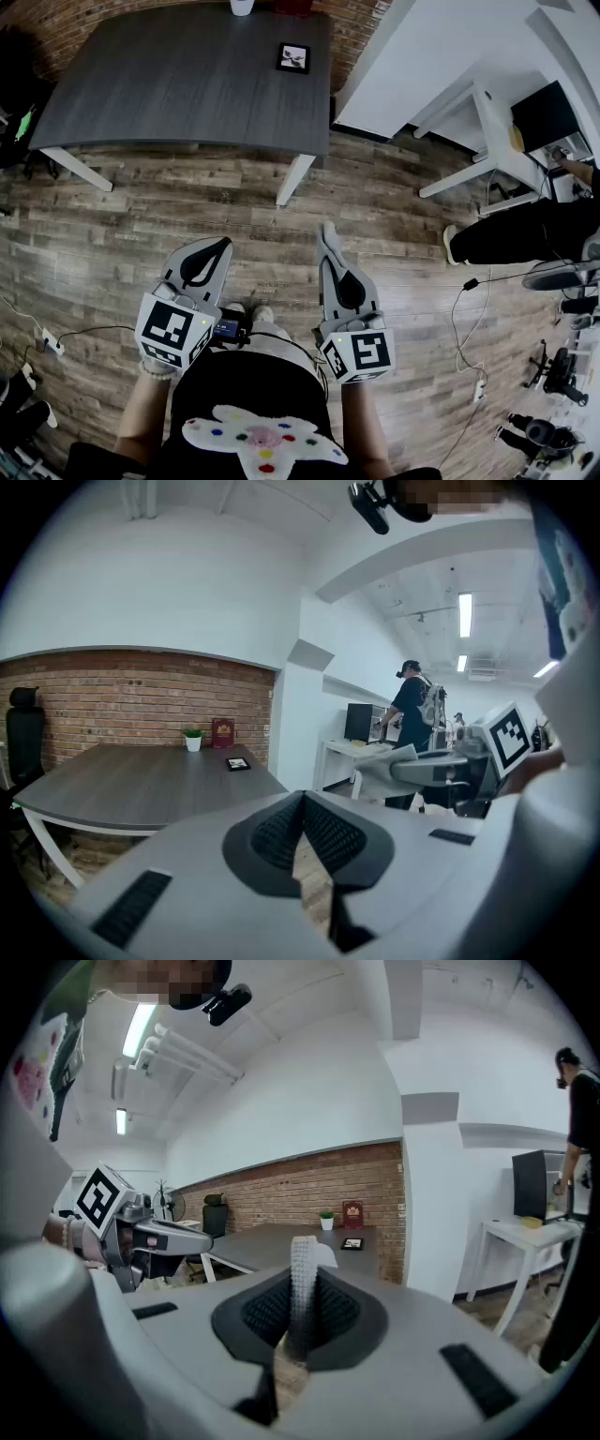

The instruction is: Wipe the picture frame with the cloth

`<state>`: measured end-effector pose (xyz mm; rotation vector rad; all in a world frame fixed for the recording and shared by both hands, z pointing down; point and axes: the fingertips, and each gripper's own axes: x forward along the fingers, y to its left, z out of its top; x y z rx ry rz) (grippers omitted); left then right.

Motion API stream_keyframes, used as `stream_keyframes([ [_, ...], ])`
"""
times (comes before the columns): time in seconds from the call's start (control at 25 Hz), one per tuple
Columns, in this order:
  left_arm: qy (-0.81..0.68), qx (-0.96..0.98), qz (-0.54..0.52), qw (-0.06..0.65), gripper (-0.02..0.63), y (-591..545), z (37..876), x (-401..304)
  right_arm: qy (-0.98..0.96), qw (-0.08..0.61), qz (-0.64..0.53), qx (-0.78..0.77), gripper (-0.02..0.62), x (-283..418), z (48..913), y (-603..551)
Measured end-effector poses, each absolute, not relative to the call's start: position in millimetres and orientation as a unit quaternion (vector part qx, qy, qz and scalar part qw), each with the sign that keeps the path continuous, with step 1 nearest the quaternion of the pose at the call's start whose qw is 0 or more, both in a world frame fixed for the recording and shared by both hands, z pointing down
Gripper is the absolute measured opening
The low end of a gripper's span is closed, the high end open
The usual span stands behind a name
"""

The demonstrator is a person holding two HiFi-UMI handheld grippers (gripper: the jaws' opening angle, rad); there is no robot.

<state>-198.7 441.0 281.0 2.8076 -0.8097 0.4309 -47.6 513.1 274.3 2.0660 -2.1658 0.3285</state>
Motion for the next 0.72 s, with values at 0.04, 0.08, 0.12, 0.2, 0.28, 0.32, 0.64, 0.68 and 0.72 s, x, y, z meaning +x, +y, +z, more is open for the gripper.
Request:
stream_keyframes([
  [0.04,-0.272,0.946,0.147,0.094,0.009,441.4,282.1,-198.5,-0.718,0.065,0.109,0.684,0.023,-47.8,274.6,513.1],
  [0.08,-0.271,0.946,0.149,0.095,0.009,441.7,283.2,-198.4,-0.719,0.065,0.109,0.684,0.023,-48.0,274.9,513.1],
  [0.12,-0.271,0.946,0.150,0.095,0.009,442.0,284.0,-198.3,-0.719,0.065,0.109,0.684,0.023,-48.1,275.0,513.3],
  [0.2,-0.270,0.946,0.151,0.095,0.009,442.6,284.8,-198.3,-0.719,0.065,0.109,0.684,0.023,-48.3,275.1,513.8],
  [0.28,-0.271,0.946,0.152,0.097,0.009,443.3,285.2,-198.7,-0.719,0.065,0.110,0.683,0.023,-48.8,274.8,514.8],
  [0.32,-0.271,0.946,0.151,0.098,0.009,443.8,285.1,-198.5,-0.719,0.065,0.110,0.683,0.023,-49.1,274.7,515.4],
  [0.64,-0.266,0.947,0.149,0.097,0.009,449.2,283.5,-192.2,-0.722,0.064,0.111,0.680,0.023,-49.8,274.8,516.4],
  [0.68,-0.267,0.947,0.149,0.097,0.009,449.4,283.9,-192.2,-0.723,0.064,0.111,0.679,0.023,-49.5,274.7,516.4],
  [0.72,-0.269,0.947,0.149,0.097,0.009,449.7,284.2,-192.5,-0.723,0.063,0.110,0.679,0.023,-48.9,274.8,516.5],
])
